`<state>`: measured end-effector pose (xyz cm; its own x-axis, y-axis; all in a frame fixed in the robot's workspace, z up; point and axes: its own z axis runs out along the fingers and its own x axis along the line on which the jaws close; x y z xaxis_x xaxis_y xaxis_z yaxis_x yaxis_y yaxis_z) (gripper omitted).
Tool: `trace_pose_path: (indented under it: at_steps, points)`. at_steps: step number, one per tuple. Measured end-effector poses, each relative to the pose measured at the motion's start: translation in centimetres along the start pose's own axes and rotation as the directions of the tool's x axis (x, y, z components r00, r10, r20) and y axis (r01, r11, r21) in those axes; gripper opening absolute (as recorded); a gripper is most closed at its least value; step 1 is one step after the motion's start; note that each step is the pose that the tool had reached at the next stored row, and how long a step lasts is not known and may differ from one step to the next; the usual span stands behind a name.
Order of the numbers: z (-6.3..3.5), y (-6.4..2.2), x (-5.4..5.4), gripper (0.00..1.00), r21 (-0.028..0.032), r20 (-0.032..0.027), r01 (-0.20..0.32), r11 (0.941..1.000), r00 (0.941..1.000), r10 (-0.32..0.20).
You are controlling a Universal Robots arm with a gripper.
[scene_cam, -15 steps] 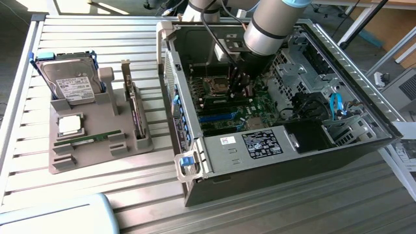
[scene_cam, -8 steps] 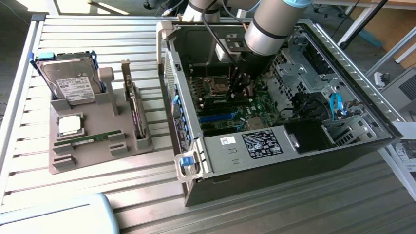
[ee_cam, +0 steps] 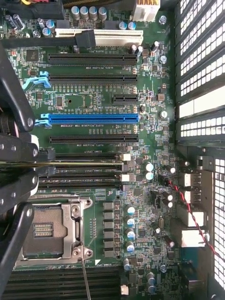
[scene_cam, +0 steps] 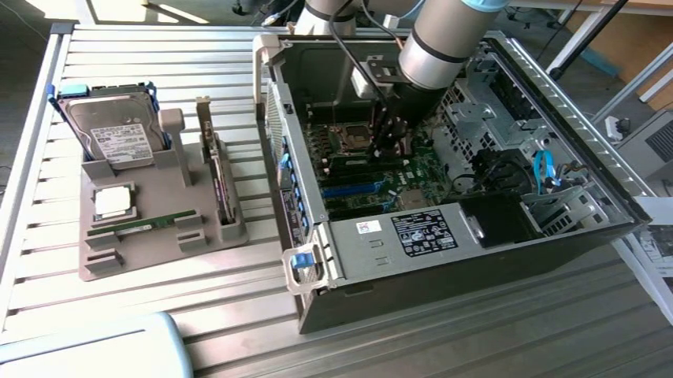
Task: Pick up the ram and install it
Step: 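Insert the ram into the slot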
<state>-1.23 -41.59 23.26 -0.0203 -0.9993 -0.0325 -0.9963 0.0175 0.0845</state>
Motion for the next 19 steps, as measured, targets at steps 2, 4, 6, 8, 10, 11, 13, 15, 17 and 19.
trace_pose_path:
  at_steps: [2, 4, 6, 8, 10, 11, 13, 15, 17, 19]
  points:
    - [0.00, -0.02, 0.01, 0.14, 0.0001, -0.0027, 0.000, 1.0000, 1.0000, 0.000]
    - [-0.01, -0.02, 0.06, 0.14, 0.0002, -0.0071, -0.001, 1.0000, 1.0000, 0.001]
    - [0.00, -0.03, 0.13, 0.14, 0.0003, -0.0114, -0.001, 1.0000, 0.9999, 0.001]
    - [0.00, -0.03, 0.20, 0.14, 0.0003, -0.0134, 0.001, 1.0000, 0.9999, -0.001]
    - [0.00, -0.03, 0.22, 0.14, 0.0002, -0.0150, 0.003, 1.0000, 0.9999, -0.003]
    - [0.00, -0.03, 0.23, 0.14, 0.0002, -0.0158, 0.003, 1.0000, 0.9999, -0.003]
    - [0.00, -0.03, 0.23, 0.14, 0.0001, -0.0169, 0.003, 1.0000, 0.9999, -0.003]
    - [0.01, -0.03, 0.23, 0.14, 0.0004, -0.0183, 0.003, 1.0000, 0.9998, -0.003]
    - [0.01, -0.03, 0.23, 0.14, 0.0003, -0.0203, 0.002, 1.0000, 0.9998, -0.002]
    - [0.02, 0.04, 0.23, 0.14, 0.0007, -0.0206, 0.002, 1.0000, 0.9998, -0.002]
